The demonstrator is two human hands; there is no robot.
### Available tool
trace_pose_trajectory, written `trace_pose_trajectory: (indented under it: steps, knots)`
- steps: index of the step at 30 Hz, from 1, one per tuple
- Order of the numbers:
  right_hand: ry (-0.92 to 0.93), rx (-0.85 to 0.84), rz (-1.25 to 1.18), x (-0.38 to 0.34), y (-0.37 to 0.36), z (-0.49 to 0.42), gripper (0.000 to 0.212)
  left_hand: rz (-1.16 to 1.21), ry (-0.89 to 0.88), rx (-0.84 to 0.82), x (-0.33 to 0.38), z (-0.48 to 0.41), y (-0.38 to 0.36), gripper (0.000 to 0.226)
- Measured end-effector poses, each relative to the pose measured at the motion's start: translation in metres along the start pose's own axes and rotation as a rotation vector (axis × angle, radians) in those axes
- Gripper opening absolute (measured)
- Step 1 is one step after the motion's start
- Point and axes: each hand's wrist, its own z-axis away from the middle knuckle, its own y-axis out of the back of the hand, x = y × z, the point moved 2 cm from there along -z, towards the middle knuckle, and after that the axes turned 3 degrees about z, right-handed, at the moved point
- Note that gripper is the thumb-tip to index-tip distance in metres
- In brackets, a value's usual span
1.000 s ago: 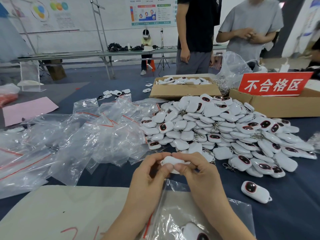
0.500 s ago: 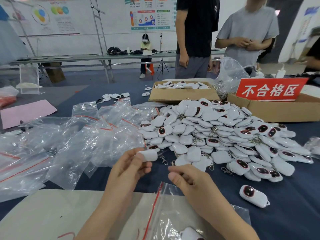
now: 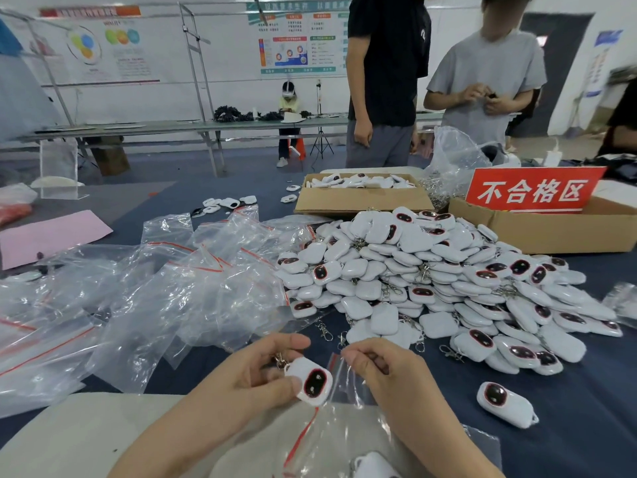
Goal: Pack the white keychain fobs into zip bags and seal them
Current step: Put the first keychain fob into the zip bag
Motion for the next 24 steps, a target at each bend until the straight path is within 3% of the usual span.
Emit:
trace_pose_trajectory:
  steps: [3,7,14,20,24]
  knots:
    - [-0.008,0.054,-0.034,0.002,0.002,0.000,0.016,-0.112,0.008,0.018,0.001,-0.002,-0.005,0.044]
    - [-0.015,0.005,-0.066,0.001,0.003,0.000,0.012,-0.159,-0.001,0.138,0.002,-0.004,-0.002,0.047]
    - [-0.061,-0.027,-0.121,0.001,0.003,-0.001,0.012,-0.024,0.067,0.029,0.002,-0.006,-0.019,0.047]
    - [-0.106,-0.028,-0.202,0.001,0.005,-0.003,0.011,-0.148,0.075,0.011,-0.002,-0.010,-0.031,0.030]
    - [-0.116,-0.013,-0.246,0.000,0.007,-0.004,0.011,-0.179,0.027,-0.054,-0.002,-0.004,-0.046,0.041]
